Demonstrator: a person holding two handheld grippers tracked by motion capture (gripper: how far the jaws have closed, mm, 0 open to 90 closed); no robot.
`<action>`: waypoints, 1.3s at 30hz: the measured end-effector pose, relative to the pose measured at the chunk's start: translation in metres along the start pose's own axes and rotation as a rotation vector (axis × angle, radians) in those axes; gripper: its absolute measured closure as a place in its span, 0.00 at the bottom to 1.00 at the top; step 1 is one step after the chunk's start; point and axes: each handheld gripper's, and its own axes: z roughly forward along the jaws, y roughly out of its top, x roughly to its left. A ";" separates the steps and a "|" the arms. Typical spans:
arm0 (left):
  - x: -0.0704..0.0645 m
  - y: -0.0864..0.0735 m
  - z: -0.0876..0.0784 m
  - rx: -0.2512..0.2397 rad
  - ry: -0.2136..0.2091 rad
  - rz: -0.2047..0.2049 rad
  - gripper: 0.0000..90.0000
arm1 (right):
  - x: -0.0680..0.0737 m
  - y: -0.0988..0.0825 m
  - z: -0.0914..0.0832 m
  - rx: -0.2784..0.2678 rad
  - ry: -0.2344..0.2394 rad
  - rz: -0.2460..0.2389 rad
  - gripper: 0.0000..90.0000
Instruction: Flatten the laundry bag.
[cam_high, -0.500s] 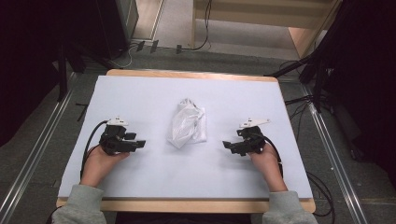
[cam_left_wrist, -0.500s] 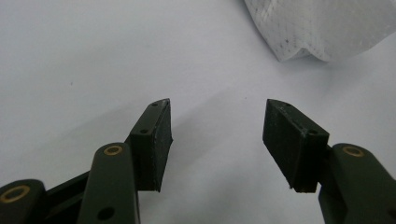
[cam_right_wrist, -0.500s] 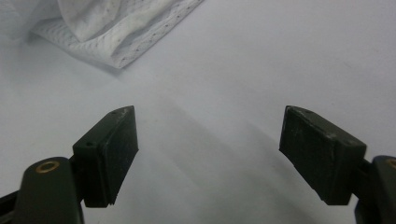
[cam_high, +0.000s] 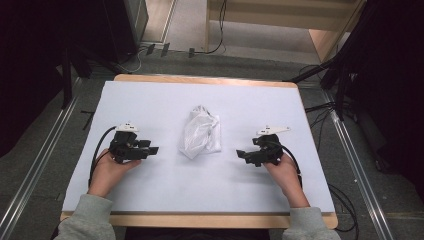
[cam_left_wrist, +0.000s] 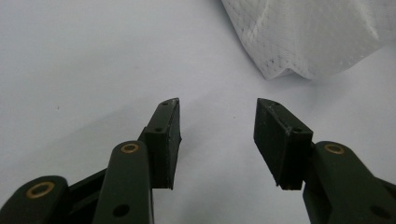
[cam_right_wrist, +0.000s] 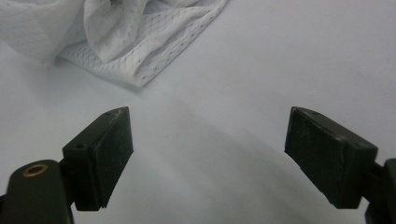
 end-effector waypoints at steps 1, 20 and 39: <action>0.001 0.000 0.000 0.007 -0.005 -0.005 0.58 | 0.000 0.000 0.000 0.000 0.000 0.000 0.18; -0.003 0.000 0.000 0.049 -0.055 0.012 0.51 | 0.010 0.009 0.001 -0.018 0.002 -0.054 0.18; 0.001 0.002 0.002 0.042 -0.050 -0.022 0.43 | 0.010 0.025 0.009 -0.024 0.027 -0.047 0.40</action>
